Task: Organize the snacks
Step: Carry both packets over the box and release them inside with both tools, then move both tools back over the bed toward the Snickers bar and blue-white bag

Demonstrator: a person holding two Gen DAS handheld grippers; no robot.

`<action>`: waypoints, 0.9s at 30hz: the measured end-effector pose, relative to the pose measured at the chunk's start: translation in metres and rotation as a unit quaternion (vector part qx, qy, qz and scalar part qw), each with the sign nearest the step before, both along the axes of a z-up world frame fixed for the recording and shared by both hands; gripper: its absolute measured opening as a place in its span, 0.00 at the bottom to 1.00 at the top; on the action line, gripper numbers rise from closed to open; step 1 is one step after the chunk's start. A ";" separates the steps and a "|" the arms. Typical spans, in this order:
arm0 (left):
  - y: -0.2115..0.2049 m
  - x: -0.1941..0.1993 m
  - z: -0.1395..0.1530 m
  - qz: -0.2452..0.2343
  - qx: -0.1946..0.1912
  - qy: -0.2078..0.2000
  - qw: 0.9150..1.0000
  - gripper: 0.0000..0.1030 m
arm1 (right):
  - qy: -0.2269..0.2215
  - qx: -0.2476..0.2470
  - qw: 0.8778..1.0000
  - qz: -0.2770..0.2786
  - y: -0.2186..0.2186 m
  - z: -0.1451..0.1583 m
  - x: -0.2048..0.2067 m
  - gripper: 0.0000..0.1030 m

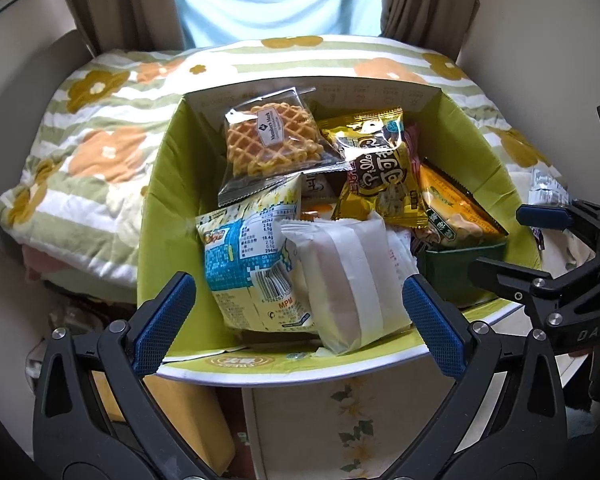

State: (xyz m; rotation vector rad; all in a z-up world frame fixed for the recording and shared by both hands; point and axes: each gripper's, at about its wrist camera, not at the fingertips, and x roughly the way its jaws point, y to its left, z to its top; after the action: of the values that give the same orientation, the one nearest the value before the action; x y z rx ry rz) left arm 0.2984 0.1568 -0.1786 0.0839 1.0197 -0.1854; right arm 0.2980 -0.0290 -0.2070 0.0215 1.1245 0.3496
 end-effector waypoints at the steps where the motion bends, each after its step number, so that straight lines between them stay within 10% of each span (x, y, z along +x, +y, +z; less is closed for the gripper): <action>1: 0.000 0.000 0.000 0.000 -0.002 0.000 1.000 1.00 | -0.002 -0.006 1.000 0.002 -0.001 0.000 -0.001 0.99; 27: -0.080 -0.015 0.050 -0.107 -0.015 -0.044 0.993 1.00 | -0.087 -0.064 0.988 -0.106 -0.101 0.068 -0.034 0.99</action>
State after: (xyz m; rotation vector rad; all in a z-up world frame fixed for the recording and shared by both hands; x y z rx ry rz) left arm 0.2836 0.0764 -0.1287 0.1722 0.9196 -0.3889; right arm 0.2640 -0.1296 -0.1387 -0.0023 0.9583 0.0868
